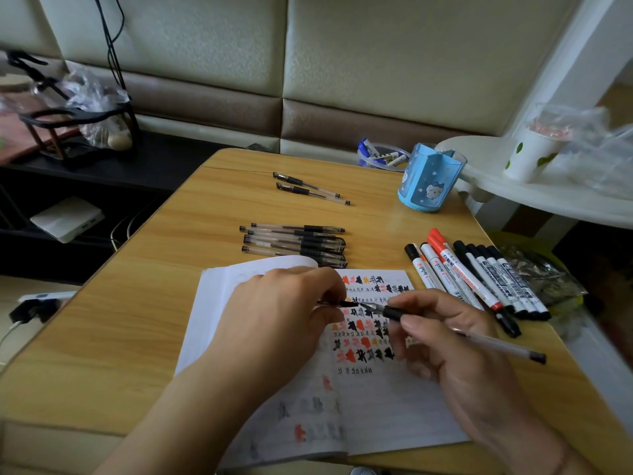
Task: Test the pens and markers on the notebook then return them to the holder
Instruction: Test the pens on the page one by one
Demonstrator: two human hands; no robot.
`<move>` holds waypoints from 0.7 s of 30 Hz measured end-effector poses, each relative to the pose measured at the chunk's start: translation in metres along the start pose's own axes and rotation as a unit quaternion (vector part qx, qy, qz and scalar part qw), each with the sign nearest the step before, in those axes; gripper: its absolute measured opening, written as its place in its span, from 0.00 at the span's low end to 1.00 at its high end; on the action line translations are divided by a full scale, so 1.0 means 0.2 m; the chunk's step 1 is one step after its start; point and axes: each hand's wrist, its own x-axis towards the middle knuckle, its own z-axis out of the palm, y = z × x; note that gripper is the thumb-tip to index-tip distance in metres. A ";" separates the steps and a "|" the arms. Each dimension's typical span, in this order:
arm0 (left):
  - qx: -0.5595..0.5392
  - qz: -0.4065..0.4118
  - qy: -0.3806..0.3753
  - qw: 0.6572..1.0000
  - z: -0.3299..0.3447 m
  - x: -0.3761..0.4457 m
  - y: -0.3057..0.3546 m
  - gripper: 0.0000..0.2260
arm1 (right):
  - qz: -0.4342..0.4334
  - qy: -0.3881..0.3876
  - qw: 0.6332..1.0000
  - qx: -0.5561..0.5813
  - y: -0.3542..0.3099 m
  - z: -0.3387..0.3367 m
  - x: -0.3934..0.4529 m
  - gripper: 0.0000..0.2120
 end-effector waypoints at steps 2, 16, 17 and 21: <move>-0.023 0.003 0.002 1.000 0.01 0.00 -0.01 0.06 | -0.016 0.003 1.000 0.006 0.00 0.00 0.00 0.11; -0.135 0.061 0.041 0.988 0.03 0.00 -0.01 0.07 | -0.025 0.042 0.998 -0.032 -0.01 0.08 0.00 0.10; -0.145 0.063 0.047 0.986 0.02 0.00 -0.01 0.07 | -0.033 0.055 0.997 -0.035 -0.01 0.08 0.00 0.10; -0.188 0.069 0.063 0.978 0.00 -0.01 0.03 0.06 | -0.085 0.083 0.993 -0.021 -0.01 0.10 -0.02 0.08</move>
